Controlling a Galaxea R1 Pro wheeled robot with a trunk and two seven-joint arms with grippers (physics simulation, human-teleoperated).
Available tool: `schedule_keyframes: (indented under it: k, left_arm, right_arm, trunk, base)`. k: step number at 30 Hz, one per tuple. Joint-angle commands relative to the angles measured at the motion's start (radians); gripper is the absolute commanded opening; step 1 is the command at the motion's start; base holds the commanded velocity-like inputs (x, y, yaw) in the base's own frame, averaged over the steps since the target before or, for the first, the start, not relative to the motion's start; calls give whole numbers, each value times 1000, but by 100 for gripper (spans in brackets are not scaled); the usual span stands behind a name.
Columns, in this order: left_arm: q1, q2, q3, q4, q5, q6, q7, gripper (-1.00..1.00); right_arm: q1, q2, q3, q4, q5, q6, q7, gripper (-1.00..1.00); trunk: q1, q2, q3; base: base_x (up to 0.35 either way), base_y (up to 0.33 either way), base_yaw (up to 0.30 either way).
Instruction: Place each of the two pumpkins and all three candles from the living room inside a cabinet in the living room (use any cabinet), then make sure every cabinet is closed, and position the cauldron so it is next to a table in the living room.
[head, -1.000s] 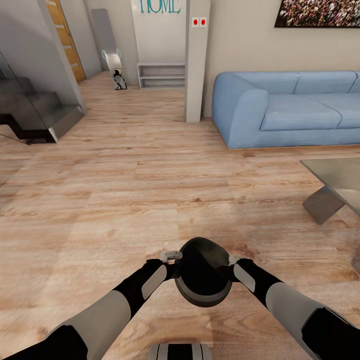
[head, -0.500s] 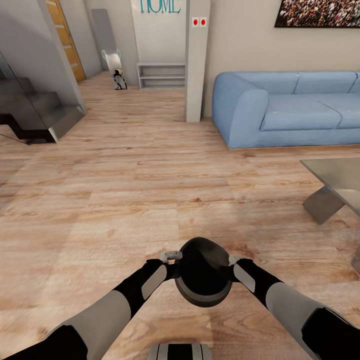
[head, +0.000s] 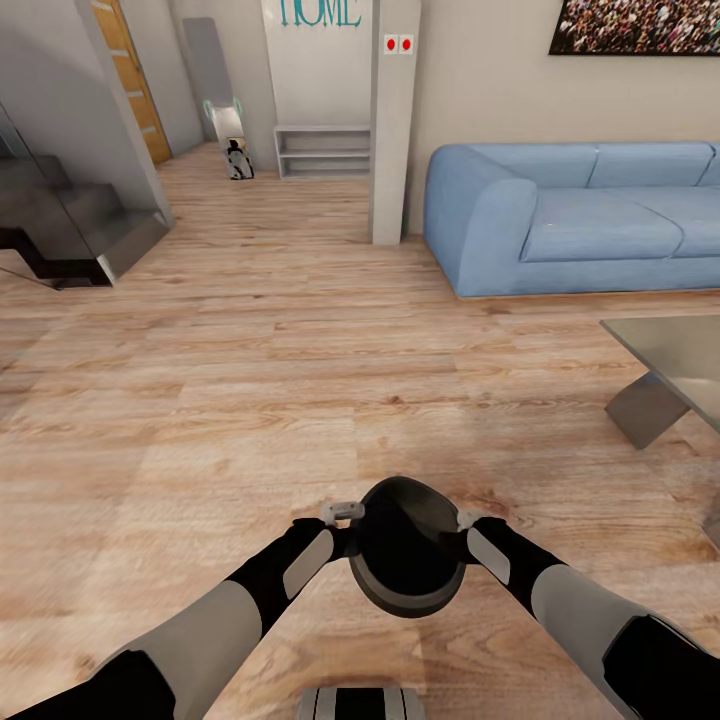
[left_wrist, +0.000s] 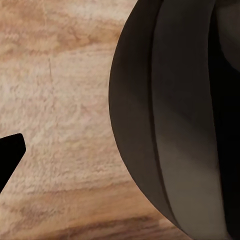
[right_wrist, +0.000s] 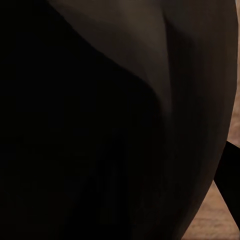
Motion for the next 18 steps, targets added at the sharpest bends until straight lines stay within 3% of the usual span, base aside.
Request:
schedule_keyframes:
  k: [1, 3, 4, 18]
  left_arm:
    - [-1, 0, -4, -1, 10, 1, 9, 100]
    - [-1, 0, -4, -1, 11, 1, 9, 100]
    - [-1, 0, -4, -1, 11, 1, 9, -100]
    - [-1, 0, -4, 0, 13, 1, 9, -100]
  right_arm:
    - [0, -2, 9, -4, -18, 3, -8, -100]
    - [0, -1, 9, -4, -18, 3, -8, -100]
    - [0, -1, 9, -4, -18, 3, -8, -100]
    - [0, -1, 9, -4, -18, 3, -8, -100]
  trunk:
    - [0, 0, -1]
    - [0, 0, -1]
    - [0, 0, -1]
    - [0, 0, -1]
  base:
    - [0, 0, 0]
    - [0, 0, 0]
    - [0, 0, 0]
    - [0, 0, 0]
